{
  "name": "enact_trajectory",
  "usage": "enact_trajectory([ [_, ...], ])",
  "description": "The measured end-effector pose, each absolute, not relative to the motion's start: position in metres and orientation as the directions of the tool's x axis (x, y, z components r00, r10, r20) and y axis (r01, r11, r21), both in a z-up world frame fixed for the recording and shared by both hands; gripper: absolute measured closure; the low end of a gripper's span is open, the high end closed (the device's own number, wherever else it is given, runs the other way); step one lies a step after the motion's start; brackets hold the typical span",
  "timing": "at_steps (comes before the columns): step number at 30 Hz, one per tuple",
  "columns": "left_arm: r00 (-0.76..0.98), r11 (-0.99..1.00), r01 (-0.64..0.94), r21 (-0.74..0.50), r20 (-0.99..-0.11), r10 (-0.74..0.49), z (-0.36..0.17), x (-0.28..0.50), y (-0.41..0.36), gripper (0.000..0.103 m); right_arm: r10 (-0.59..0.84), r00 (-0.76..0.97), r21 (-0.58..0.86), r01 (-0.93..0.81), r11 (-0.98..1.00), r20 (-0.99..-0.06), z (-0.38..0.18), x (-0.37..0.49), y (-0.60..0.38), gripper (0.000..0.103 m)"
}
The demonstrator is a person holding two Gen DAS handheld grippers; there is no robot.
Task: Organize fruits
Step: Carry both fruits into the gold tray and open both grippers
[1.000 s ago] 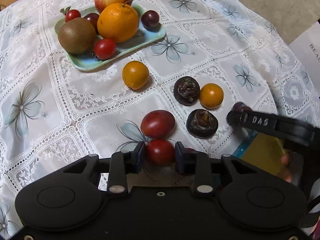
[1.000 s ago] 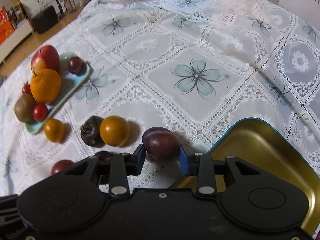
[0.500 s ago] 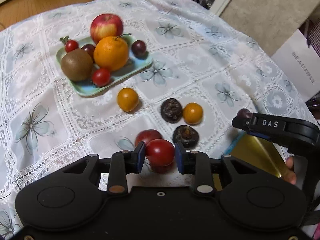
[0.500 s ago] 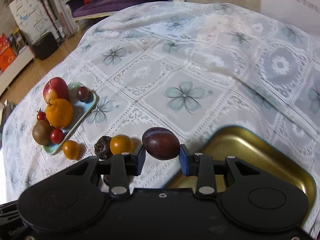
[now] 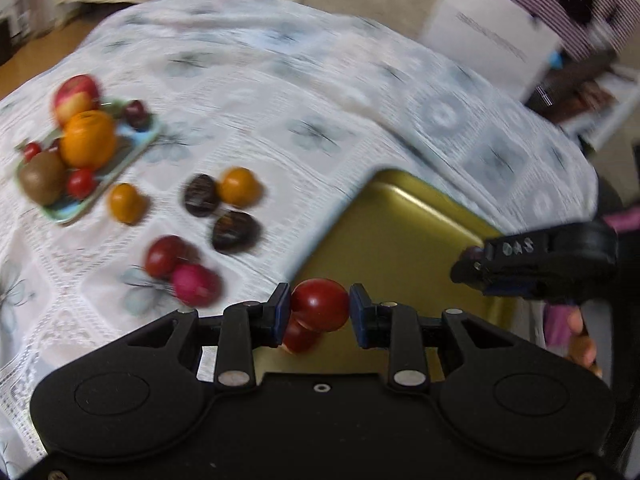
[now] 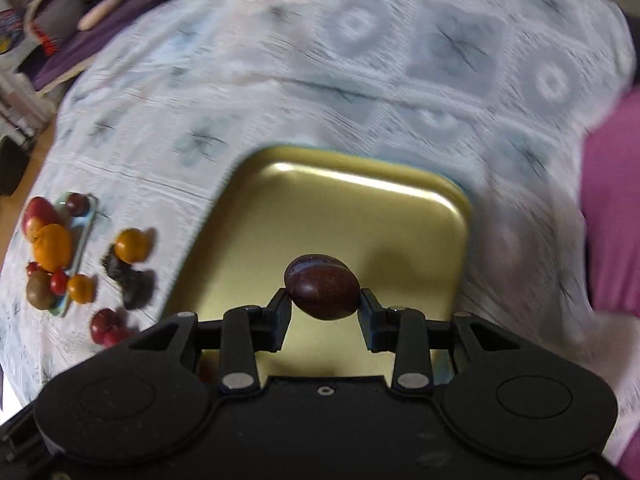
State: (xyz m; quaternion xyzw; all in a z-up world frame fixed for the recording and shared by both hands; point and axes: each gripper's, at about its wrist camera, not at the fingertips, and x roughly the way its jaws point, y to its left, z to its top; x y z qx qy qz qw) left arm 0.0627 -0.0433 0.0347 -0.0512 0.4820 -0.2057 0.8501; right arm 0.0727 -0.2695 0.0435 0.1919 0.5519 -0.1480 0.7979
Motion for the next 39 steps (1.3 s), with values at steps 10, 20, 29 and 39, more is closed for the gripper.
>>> enact_trajectory([
  [10,0.341,0.841,0.497,-0.214,-0.843,-0.416,0.026,0.033,-0.093,0.063,-0.064,0.251,0.067,0.48,0.875,-0.966,0.041,0.052,-0.28,0.066],
  [20,0.38,0.864,0.468,-0.188,-0.839,-0.389,0.029,0.036,-0.083,0.062,-0.079,0.275,0.057,0.453,0.89,-0.958,0.053,0.048,-0.271,0.066],
  [29,0.482,0.929,0.353,-0.113,-0.829,-0.284,0.034,0.048,-0.06,0.049,-0.066,0.259,0.057,0.444,0.894,-0.964,0.046,0.049,-0.27,0.066],
  [39,0.534,0.987,0.15,-0.055,-0.836,-0.128,0.036,0.069,-0.008,0.049,-0.026,0.24,0.074,0.398,0.914,-0.97,0.038,0.055,-0.254,0.065],
])
